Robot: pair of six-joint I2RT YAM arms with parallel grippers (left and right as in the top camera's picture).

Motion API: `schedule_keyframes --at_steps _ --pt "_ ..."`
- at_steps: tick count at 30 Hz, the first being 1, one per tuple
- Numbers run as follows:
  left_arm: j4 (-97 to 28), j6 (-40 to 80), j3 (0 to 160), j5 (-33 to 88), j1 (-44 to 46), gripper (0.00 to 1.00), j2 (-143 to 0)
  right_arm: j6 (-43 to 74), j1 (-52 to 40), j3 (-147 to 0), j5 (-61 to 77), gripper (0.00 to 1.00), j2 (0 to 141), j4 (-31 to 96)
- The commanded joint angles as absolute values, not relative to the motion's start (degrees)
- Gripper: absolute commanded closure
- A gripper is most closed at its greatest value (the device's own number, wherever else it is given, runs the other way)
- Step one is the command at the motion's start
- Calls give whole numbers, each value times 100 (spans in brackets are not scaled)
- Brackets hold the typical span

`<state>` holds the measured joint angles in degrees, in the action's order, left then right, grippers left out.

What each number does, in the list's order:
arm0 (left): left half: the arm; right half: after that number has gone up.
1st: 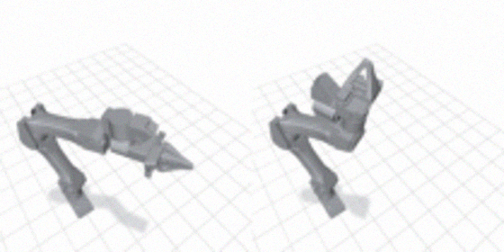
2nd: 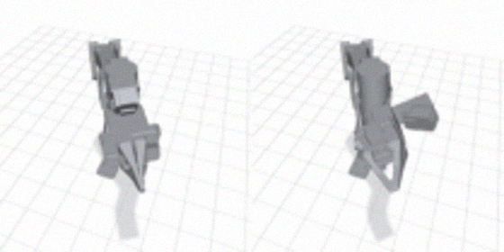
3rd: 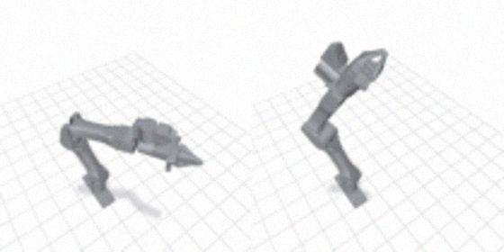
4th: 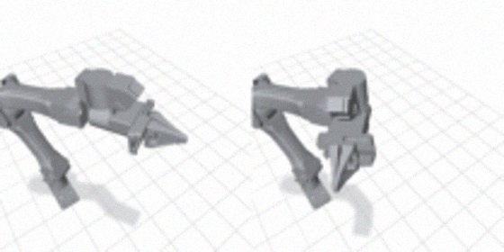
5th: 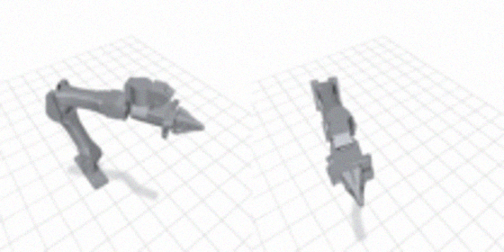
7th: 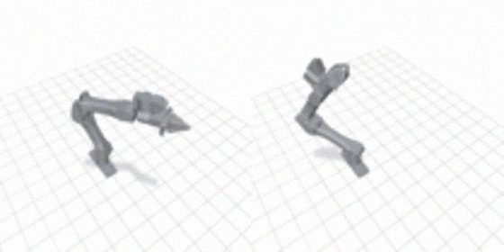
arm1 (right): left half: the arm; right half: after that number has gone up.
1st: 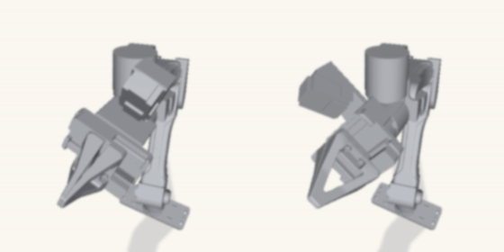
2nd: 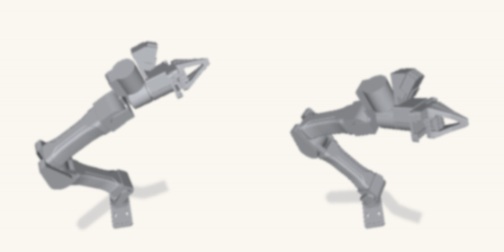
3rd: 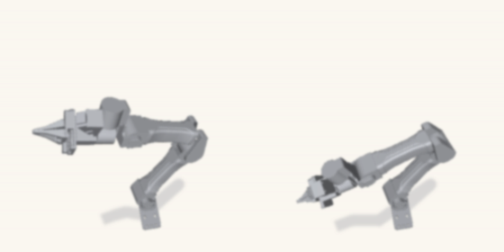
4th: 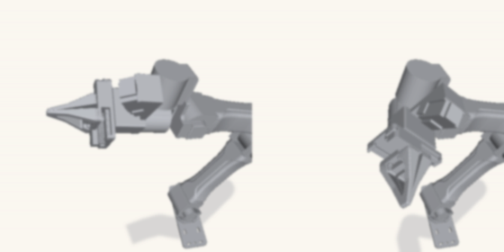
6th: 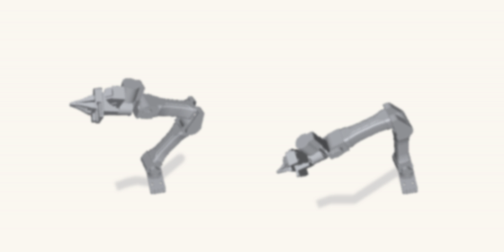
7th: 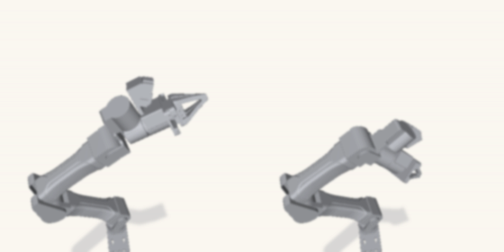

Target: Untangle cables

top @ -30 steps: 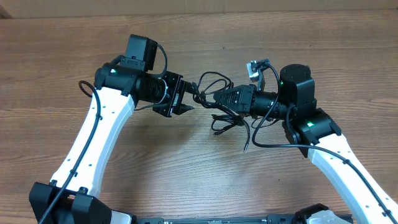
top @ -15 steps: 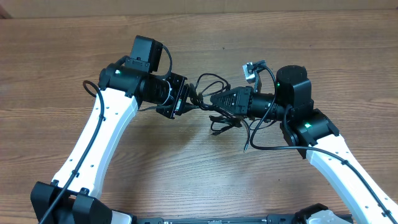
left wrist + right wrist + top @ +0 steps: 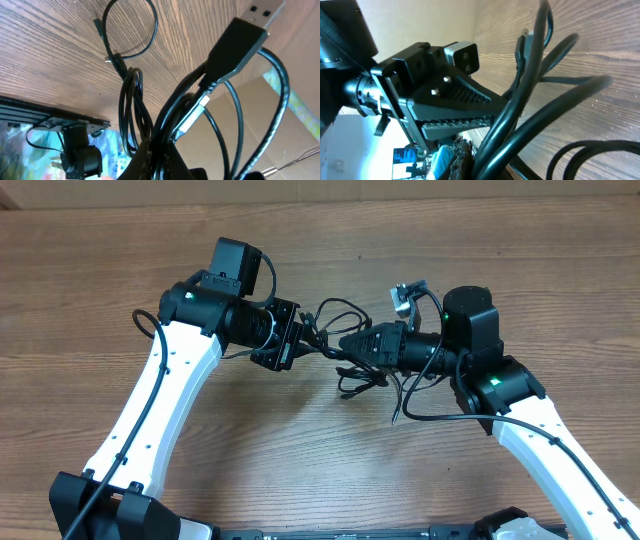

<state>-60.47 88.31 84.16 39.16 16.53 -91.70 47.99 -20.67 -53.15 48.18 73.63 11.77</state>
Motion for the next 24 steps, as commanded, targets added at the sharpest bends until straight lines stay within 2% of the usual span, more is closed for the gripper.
schedule_keyframes --at_steps 1,9,15,24 --pt "-6020 9354 8562 4010 1695 96 -9139 4768 -2095 -5406 4917 96 7354 1313" --pt "-6014 10149 8562 3977 1684 95 -9139 4311 -2206 -5406 4890 96 7354 1909" --pt "-6016 10565 8562 3470 1680 96 -9139 4195 -2283 -5406 4899 96 7354 2272" --pt "-6020 10676 8565 3118 1385 96 -9139 3940 -2283 -5406 4915 96 7354 2801"
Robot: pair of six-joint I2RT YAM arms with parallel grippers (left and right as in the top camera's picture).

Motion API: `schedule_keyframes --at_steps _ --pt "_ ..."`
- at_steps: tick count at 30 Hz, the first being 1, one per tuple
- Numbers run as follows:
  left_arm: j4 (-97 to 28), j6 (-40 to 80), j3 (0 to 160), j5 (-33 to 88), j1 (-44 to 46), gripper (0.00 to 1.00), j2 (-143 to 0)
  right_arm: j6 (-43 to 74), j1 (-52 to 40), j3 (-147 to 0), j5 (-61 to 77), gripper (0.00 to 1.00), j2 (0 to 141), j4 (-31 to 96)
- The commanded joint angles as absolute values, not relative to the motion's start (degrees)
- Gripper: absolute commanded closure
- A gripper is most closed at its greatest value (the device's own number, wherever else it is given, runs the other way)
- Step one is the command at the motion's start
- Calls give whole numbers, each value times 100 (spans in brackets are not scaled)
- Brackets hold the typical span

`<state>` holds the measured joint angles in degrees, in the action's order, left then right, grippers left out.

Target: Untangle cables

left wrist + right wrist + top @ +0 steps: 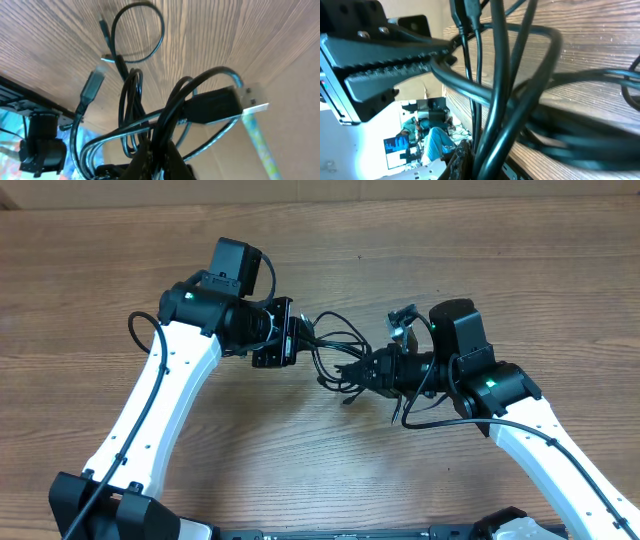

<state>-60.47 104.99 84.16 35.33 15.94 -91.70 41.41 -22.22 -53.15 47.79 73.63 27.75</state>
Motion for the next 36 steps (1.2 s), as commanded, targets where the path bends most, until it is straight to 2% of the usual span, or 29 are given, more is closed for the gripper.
schedule_keyframes --at_steps 1,21,29,32,36 --pt "-6023 10674 8565 3109 1361 95 -9139 3883 -2283 -5406 4921 96 7354 2805" --pt "-6010 10849 8565 1922 1264 96 -9139 3417 -2283 -5406 5148 96 7354 3166" --pt "-5981 10827 8562 1859 1267 96 -9139 3395 -2281 -5406 5194 96 7354 3166" --pt "-5983 10506 8565 1638 1267 96 -9139 3398 -2281 -5406 5199 96 7354 3166" --pt "-5983 9483 8562 934 1267 96 -9139 3395 -2281 -5406 5188 96 7354 3164"
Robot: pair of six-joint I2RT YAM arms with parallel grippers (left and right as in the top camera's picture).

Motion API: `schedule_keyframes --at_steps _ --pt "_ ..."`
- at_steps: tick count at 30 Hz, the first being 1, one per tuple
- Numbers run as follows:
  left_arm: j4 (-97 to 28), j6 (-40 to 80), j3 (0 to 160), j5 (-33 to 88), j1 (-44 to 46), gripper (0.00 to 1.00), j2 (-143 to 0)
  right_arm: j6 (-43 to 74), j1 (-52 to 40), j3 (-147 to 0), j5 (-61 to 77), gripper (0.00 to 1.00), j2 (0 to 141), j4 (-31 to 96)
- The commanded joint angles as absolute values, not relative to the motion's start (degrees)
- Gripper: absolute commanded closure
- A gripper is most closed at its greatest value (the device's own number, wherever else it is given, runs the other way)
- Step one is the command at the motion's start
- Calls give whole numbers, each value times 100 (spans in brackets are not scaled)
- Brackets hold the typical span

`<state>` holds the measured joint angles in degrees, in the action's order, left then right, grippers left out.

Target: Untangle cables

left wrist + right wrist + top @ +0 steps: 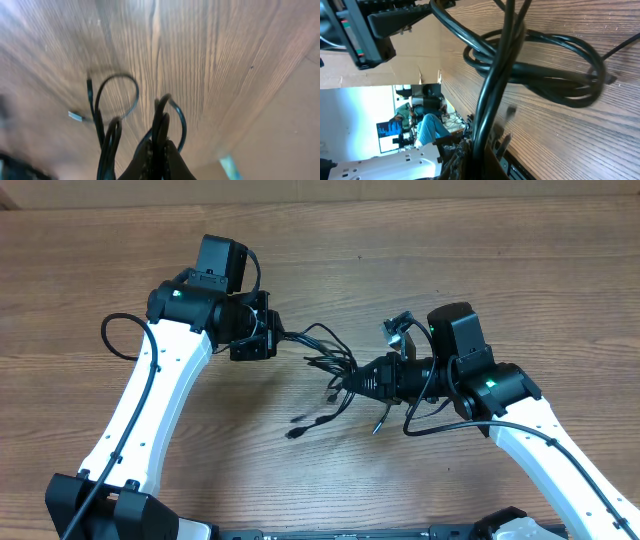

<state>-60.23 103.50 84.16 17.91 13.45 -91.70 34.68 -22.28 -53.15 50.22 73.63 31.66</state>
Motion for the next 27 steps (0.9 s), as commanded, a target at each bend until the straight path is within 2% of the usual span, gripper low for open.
schedule_keyframes --at_steps 1,5,11,13,16,19,24,27 --pt "-5977 9220 8562 869 1267 96 -9139 3395 -2276 -5406 5131 96 7354 3164" --pt "-5924 7773 8565 790 1267 96 -9139 3395 -2276 -5406 4724 96 7354 3166" --pt "-5894 6753 8565 792 1267 96 -9139 3400 -2276 -5406 3977 96 7354 3168" --pt "-5841 6248 8565 794 1267 96 -9139 3424 -2276 -5406 3616 75 7354 3166" --pt "-5841 5725 8565 792 1267 96 -9139 3446 -2276 -5406 3494 38 7354 3159" --pt "-5848 5481 8562 792 1267 96 -9139 3444 -2276 -5406 3496 15 7354 3166" --pt "-5854 5103 8562 794 1278 96 -9139 3444 -2276 -5406 3450 0 7354 3162" --pt "-5946 5070 8562 794 1278 96 -9139 3444 -2276 -5406 3454 0 7354 3173"
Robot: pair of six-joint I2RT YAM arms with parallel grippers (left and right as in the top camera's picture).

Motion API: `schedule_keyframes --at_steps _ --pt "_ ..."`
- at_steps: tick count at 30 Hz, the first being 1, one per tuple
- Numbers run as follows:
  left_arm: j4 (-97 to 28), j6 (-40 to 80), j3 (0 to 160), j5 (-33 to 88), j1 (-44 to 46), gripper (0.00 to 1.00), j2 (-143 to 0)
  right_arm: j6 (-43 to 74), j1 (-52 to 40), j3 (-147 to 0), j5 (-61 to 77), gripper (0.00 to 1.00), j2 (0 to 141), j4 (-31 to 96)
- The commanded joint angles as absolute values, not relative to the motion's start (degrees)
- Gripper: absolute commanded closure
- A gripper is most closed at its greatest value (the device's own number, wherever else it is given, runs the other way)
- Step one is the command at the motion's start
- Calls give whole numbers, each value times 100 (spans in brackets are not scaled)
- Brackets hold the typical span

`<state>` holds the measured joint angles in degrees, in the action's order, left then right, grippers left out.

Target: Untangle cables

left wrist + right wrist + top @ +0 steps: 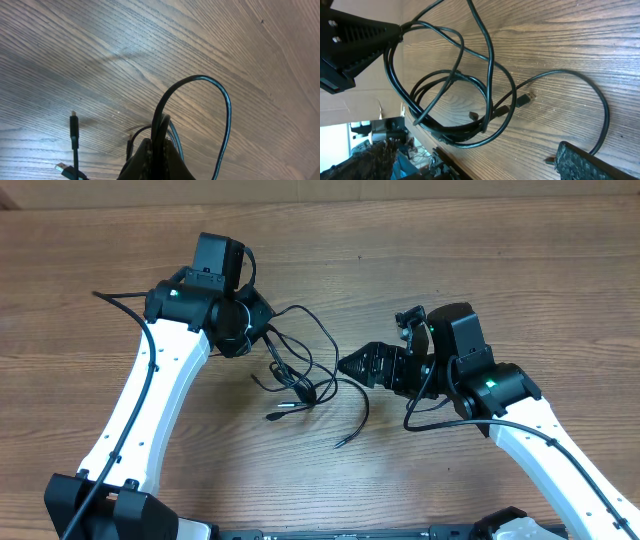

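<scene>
A tangle of black cables (300, 375) runs from my left gripper (258, 326) down onto the wooden table (520, 270). Its loose ends lie at the front, one thin end (342, 444) nearest. My left gripper (161, 148) is shut on a strand, and a black loop (200, 80) arches above its fingertips. My right gripper (350, 366) stands open just right of the tangle, touching none of it. In the right wrist view the coils (450, 100) lie ahead of the open right gripper (475, 150), and a small plug (530, 95) rests on the wood.
A USB plug (62, 167) and a thin connector end (74, 131) lie on the table by the left gripper. Cardboard lines the table's far edge (400, 188). Both white arms reach in from the front.
My right gripper was shut on the cables and is now open with nothing in it, slightly further right. The tangle has dropped onto the table and hangs only from my left gripper.
Both grippers were shut on the tangle close together at the table's middle. Then they stood a little apart with strands between them. Later my left gripper was further up and left, the cables stretched out. Now the right has let go and the bundle lies looser.
</scene>
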<state>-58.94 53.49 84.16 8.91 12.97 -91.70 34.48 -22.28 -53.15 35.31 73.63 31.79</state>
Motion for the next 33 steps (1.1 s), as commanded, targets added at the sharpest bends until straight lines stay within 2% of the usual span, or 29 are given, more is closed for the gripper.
schedule_keyframes --at_steps 1,33 --pt "-5957 5026 8562 794 1278 96 -9139 3444 -2276 -5406 3454 0 7354 3186" --pt "-5867 4593 8562 683 1581 96 -9139 3441 -2276 -5406 3457 0 7354 3527"
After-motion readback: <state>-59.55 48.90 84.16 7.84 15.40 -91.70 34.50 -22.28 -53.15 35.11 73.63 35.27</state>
